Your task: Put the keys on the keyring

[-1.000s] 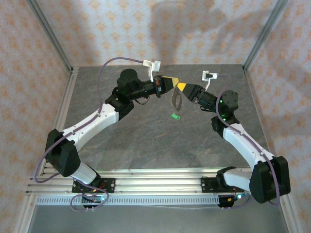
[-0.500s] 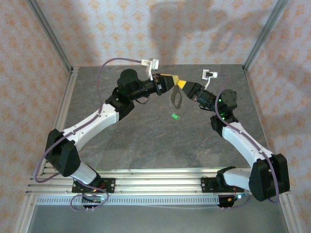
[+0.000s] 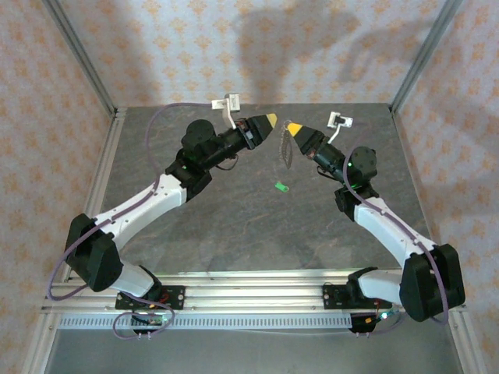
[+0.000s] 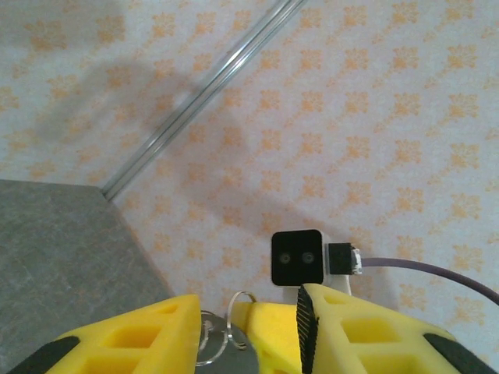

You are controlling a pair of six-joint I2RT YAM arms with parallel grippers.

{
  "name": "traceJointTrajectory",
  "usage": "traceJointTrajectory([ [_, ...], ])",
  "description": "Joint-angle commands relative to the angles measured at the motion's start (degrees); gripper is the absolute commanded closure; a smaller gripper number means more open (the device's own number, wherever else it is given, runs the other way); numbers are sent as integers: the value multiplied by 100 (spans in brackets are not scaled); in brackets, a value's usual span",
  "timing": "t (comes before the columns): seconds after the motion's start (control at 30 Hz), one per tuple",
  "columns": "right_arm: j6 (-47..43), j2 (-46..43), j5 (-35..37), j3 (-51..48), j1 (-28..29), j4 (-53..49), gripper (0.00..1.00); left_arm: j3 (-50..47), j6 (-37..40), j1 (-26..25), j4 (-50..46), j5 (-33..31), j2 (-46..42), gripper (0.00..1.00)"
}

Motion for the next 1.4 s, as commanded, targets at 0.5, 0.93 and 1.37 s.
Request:
traceJointTrajectory([
  [0.5, 80, 125, 51, 156, 129, 570, 100, 103, -130, -89, 436, 195, 317, 69],
  [0.93, 87, 160, 5, 183, 123, 572, 100, 166, -125, -147, 508, 424, 408, 70],
  [1.37, 97, 161, -43, 174, 123, 557, 100, 258, -106, -206, 570, 568, 491, 81],
])
